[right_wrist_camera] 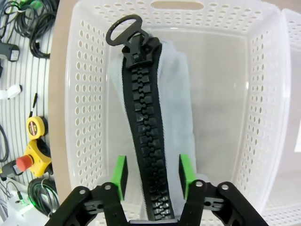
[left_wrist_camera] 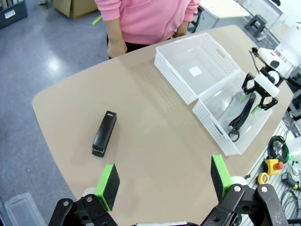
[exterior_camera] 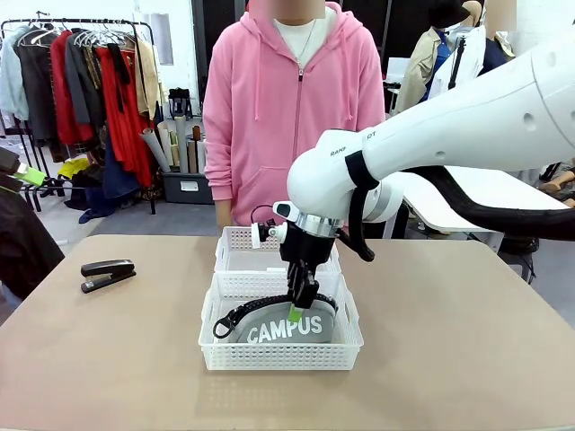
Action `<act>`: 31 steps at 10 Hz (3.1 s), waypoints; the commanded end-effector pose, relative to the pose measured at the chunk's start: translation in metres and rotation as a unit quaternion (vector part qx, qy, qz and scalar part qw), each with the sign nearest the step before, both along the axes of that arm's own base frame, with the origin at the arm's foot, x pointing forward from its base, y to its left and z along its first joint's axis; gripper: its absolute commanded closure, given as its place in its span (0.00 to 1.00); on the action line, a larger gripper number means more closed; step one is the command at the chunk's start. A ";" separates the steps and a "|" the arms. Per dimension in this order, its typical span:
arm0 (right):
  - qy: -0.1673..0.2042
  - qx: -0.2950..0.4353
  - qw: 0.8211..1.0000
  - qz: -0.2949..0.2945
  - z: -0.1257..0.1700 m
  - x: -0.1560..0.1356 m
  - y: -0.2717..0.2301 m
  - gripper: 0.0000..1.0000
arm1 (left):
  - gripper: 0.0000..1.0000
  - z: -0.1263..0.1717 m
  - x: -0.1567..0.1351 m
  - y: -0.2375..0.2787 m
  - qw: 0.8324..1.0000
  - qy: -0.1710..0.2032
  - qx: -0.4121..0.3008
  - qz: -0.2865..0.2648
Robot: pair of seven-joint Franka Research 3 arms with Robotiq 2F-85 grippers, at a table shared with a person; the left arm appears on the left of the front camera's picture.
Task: Distribute items into two baskets.
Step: Place the picked Pencil pouch into the Organizing basket as instructed by the person, then pick up the Stapler that the person points to.
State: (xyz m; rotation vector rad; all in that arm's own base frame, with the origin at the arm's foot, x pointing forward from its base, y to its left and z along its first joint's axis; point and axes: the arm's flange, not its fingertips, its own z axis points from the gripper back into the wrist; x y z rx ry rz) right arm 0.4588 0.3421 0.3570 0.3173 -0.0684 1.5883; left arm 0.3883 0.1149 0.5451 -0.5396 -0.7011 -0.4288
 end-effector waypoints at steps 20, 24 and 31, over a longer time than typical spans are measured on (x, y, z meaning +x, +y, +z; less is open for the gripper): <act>-0.038 0.006 0.999 -0.031 0.049 -0.010 -0.035 0.00 | 0.00 0.000 0.000 0.001 1.000 -0.007 -0.006 -0.005; -0.037 0.027 0.983 -0.175 0.095 -0.006 -0.109 0.00 | 0.00 0.000 0.000 0.001 1.000 -0.007 -0.006 -0.005; 0.055 0.132 0.905 -0.401 0.185 -0.028 -0.312 0.00 | 0.00 0.000 0.000 0.001 1.000 -0.007 -0.006 -0.005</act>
